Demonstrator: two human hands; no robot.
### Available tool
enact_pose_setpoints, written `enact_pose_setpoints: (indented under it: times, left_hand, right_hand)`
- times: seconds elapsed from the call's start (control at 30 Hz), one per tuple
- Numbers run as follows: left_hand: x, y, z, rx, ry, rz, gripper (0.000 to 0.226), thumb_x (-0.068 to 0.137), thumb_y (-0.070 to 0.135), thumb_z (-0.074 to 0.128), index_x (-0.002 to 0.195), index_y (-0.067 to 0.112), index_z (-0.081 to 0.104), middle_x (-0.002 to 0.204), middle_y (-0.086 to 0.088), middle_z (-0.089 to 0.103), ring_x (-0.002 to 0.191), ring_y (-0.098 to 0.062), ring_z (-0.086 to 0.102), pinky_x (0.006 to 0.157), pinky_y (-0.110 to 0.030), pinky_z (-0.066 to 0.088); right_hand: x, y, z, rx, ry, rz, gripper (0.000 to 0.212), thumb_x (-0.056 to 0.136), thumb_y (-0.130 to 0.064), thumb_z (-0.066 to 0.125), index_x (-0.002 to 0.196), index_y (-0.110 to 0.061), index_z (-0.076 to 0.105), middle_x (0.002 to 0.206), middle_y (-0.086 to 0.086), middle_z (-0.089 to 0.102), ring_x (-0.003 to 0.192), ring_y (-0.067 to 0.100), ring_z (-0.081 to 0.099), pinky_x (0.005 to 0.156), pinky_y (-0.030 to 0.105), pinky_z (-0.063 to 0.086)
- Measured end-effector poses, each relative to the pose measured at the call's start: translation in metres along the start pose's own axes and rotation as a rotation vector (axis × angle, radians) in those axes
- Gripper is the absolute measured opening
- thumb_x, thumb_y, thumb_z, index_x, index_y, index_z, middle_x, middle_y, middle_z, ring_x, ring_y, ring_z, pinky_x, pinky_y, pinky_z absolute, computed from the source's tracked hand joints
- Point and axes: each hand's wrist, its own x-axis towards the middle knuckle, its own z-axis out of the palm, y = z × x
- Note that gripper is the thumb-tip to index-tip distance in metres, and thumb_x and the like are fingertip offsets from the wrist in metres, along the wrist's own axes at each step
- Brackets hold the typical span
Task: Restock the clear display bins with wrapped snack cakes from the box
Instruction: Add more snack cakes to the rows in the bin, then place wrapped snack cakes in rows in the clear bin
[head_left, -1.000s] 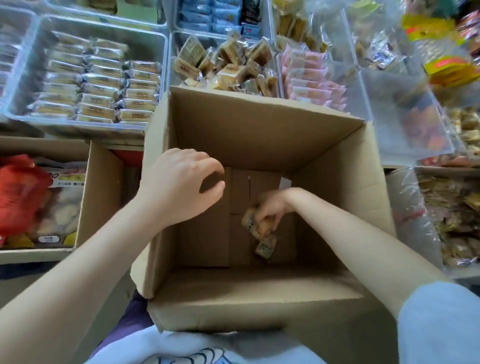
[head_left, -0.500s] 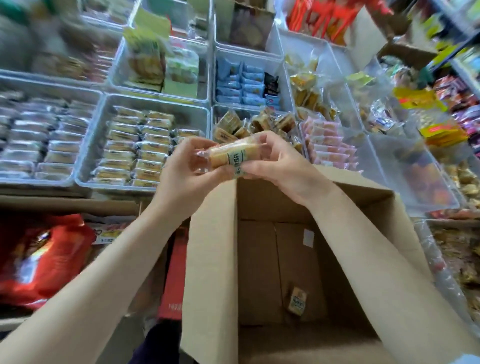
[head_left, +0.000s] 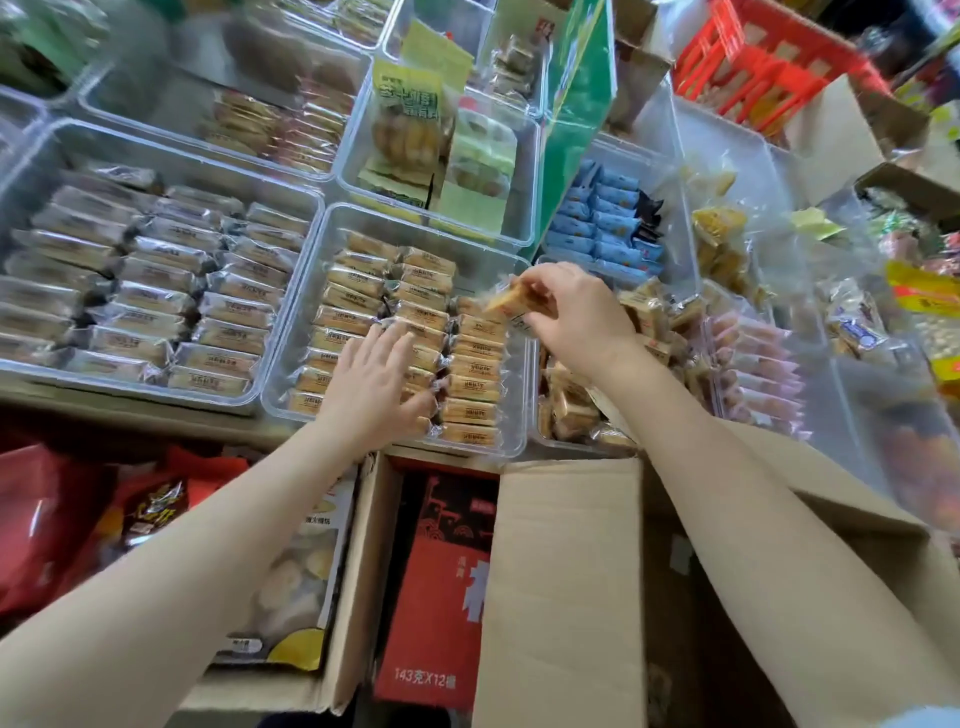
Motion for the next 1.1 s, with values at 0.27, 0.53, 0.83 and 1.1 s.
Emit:
enact_pose_setpoints:
  times: [0.27, 0.53, 0.83, 1.1]
  left_hand:
    - [0.008, -0.015, 0.016, 0.097, -0.019, 0.048, 0.075, 0.095, 0.062, 0.015, 0.16, 0.024, 0.019, 0.169, -0.009, 0.006, 0.156, -0.026, 0.004, 0.124, -0.055, 0.008]
    - [0.01, -0.013, 0.014, 0.124, -0.056, 0.019, 0.07, 0.099, 0.055, 0.02, 0.161, 0.022, 0.02, 0.169, -0.009, 0.008, 0.156, -0.027, 0.005, 0.121, -0.061, 0.009]
    - [0.012, -0.011, 0.012, 0.127, -0.054, 0.022, 0.069, 0.099, 0.053, 0.023, 0.16, 0.021, 0.021, 0.169, -0.01, 0.011, 0.156, -0.027, 0.007, 0.122, -0.06, 0.011]
    - [0.005, 0.0, 0.009, 0.168, -0.007, -0.026, 0.066, 0.102, 0.045, 0.028, 0.161, 0.016, 0.017, 0.169, -0.01, 0.004, 0.156, -0.026, -0.001, 0.124, -0.055, 0.006]
  right_hand:
    - [0.102, 0.003, 0.073, -0.289, 0.019, 0.033, 0.023, 0.093, -0.008, 0.059, 0.114, -0.015, 0.062, 0.113, 0.006, 0.063, 0.106, 0.027, 0.057, 0.09, 0.041, 0.048]
    - [0.123, 0.002, 0.11, -0.475, -0.127, 0.054, 0.027, 0.092, 0.003, 0.05, 0.111, -0.011, 0.063, 0.109, 0.011, 0.062, 0.103, 0.032, 0.057, 0.084, 0.041, 0.048]
    - [0.096, -0.012, 0.087, -0.236, -0.359, 0.152, 0.066, 0.096, -0.01, 0.053, 0.156, -0.013, 0.026, 0.157, 0.013, 0.03, 0.14, 0.031, 0.037, 0.108, 0.041, 0.04]
    - [-0.092, -0.024, -0.053, 0.221, -0.108, 0.015, 0.019, 0.1, -0.025, 0.053, 0.102, -0.018, 0.071, 0.089, -0.005, 0.067, 0.079, 0.007, 0.059, 0.067, 0.017, 0.043]
